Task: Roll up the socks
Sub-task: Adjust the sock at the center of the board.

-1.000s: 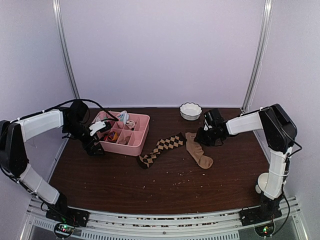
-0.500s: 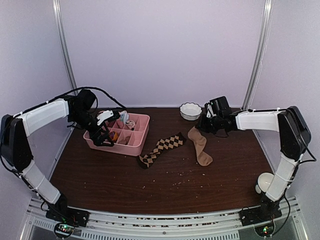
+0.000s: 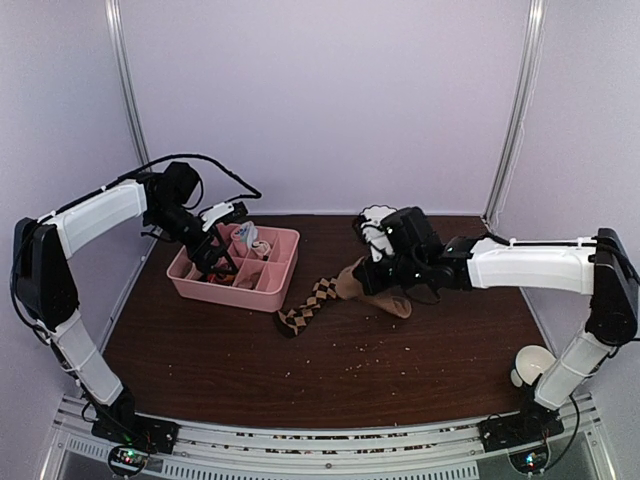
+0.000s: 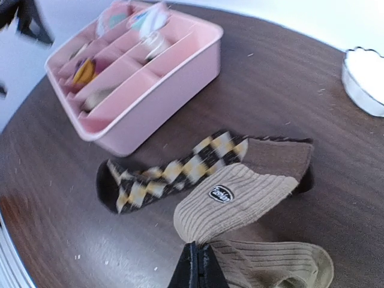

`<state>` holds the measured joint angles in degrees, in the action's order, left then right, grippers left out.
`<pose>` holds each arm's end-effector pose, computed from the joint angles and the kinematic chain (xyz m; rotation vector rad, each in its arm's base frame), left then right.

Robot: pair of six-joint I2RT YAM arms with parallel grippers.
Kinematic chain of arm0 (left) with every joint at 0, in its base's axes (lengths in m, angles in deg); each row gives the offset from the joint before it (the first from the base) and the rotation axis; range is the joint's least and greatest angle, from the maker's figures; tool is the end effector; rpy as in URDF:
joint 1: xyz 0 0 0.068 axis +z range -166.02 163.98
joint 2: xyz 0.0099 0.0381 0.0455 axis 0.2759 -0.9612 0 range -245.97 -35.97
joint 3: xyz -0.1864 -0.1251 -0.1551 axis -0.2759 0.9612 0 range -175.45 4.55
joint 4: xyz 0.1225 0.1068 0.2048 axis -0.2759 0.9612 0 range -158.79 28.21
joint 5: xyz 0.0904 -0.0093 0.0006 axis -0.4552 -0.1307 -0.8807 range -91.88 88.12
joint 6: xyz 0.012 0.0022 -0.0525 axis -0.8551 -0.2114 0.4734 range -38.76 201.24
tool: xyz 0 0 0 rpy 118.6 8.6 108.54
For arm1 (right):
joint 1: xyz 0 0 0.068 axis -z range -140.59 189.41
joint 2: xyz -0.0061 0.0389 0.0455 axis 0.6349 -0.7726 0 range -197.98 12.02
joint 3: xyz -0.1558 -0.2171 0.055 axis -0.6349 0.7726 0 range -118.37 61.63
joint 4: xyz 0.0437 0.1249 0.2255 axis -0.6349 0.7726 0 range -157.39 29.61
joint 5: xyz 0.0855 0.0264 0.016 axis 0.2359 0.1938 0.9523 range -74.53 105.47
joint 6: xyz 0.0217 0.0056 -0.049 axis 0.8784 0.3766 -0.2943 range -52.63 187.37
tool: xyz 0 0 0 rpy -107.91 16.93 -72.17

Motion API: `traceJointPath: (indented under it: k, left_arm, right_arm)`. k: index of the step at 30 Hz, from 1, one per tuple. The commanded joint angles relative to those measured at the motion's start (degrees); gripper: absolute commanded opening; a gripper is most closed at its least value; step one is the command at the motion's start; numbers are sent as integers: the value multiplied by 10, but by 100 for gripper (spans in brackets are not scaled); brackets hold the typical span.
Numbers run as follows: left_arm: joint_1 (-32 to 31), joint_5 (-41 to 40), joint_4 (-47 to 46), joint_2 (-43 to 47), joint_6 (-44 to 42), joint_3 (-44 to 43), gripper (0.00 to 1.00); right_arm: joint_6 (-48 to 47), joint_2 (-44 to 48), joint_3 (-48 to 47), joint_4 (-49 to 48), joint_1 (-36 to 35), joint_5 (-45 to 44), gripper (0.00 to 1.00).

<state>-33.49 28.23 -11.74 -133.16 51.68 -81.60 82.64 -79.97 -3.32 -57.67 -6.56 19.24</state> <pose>0.3228 -0.1203 0.2903 1.1780 2.3632 -0.6515 0.2502 0.2622 0.2539 -0.6432 2.2002 0.6499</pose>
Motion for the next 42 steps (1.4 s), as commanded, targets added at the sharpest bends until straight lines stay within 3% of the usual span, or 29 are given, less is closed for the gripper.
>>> traceJointPath:
  k: [1,6,7,8,9,11,13,19,22,28,33,42]
  left_arm:
    - [0,2,12,4,-1,-3,98]
    - [-6,-26,12,14,-26,6,98]
    - [-8,-30,12,14,-30,7,98]
    - [-11,-32,12,14,-35,8,98]
    - [-15,-34,12,13,-39,9,98]
    - [-28,-40,13,14,-50,13,98]
    - [-46,-46,13,14,-60,20,98]
    - [-119,-27,13,-5,-62,37,98]
    - [-156,-2,9,-33,-34,33,98]
    - [-214,50,-30,-85,44,27,98]
    - [-290,-16,-69,-87,-33,62,98]
    - [-336,-34,-116,-151,29,48,96]
  right_arm:
    - [-55,-7,63,15,-114,-53,0]
    - [-42,-43,90,25,-215,-75,0]
    - [-36,-43,96,25,-222,-74,10]
    - [-25,-38,102,23,-224,-69,28]
    - [-17,-31,110,21,-225,-65,38]
    - [-5,-5,127,7,-224,-56,54]
    - [8,25,143,-7,-217,-41,60]
    - [80,102,195,-67,-125,44,60]
    - [112,113,195,-60,-90,24,60]
    - [171,73,164,20,-31,-36,54]
    - [184,40,143,42,-27,-63,52]
    - [145,-64,64,78,-14,-79,45]
